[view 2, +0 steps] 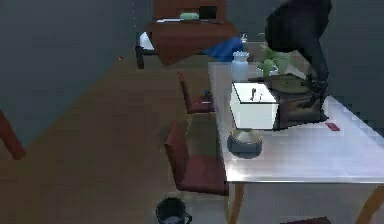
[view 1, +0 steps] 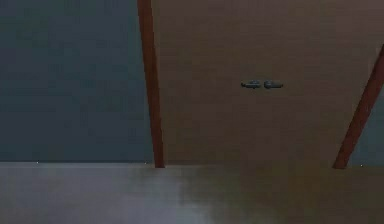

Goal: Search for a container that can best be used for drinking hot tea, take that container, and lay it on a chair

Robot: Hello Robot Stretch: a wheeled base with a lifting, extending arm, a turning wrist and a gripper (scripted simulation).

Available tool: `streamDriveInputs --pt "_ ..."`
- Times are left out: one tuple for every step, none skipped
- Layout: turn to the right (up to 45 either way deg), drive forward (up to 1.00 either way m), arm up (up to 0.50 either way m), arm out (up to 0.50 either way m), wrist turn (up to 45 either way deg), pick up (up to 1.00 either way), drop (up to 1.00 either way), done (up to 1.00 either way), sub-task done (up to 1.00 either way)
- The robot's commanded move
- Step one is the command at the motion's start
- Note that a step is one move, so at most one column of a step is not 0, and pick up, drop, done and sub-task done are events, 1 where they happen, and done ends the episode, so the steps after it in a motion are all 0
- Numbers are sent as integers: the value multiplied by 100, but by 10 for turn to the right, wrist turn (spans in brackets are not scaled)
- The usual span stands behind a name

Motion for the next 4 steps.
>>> streamDriveInputs --pt "-450 0 0 0 0 0 0 0 0" --pt "-390 0 0 0 0 0 0 0 0" --pt "450 0 0 0 0 0 0 0 0" --pt "450 0 0 0 0 0 0 0 0"
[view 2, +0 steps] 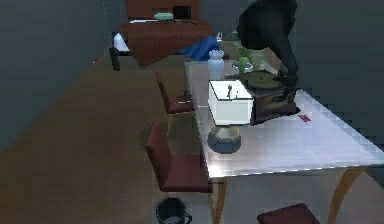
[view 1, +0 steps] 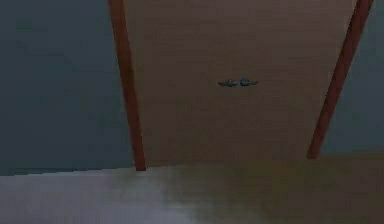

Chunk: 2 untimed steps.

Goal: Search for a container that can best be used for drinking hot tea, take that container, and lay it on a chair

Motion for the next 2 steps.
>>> streamDriveInputs --pt "330 0 0 0 0 0 0 0 0" --pt "0 0 0 46 0 0 0 0 0"
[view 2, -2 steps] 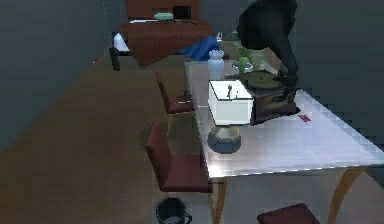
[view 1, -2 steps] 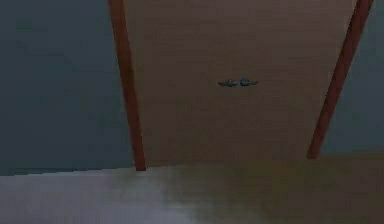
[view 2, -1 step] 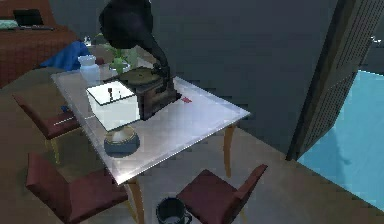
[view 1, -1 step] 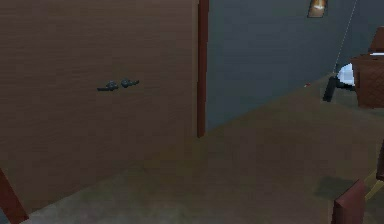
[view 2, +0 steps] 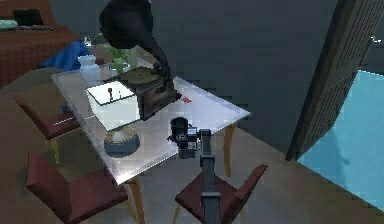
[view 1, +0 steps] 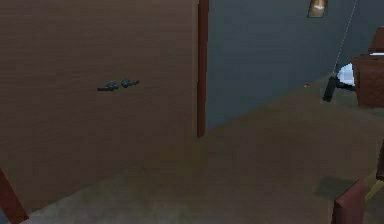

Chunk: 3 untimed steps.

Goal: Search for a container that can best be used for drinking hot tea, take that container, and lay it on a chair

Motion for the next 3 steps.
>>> streamDriveInputs --pt "0 0 0 0 420 0 0 0 0" --pt "0 0 -14 0 0 0 0 0 0" --pt "0 0 -32 0 0 0 0 0 0"
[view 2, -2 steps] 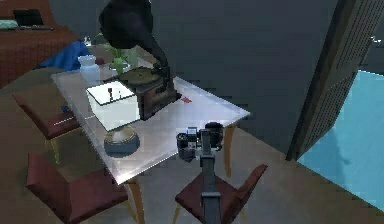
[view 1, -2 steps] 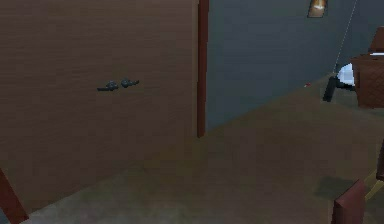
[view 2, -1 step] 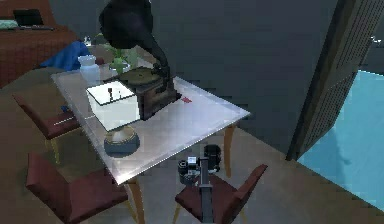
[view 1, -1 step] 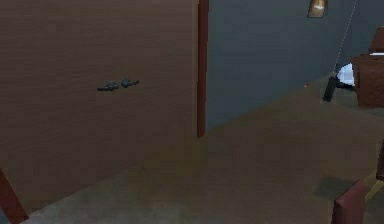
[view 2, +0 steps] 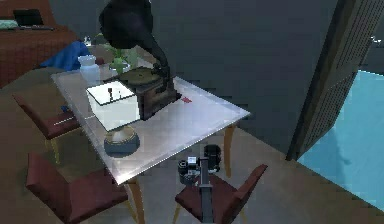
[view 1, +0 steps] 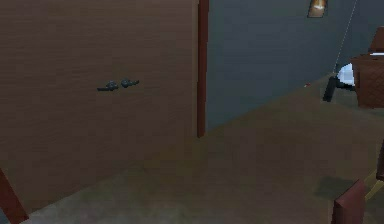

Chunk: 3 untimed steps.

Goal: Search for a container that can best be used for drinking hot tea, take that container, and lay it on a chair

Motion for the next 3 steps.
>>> streamDriveInputs --pt "0 0 0 0 0 0 100 0 0" --pt "0 0 10 0 0 0 0 0 0" --pt "0 0 0 -8 0 0 0 0 0"
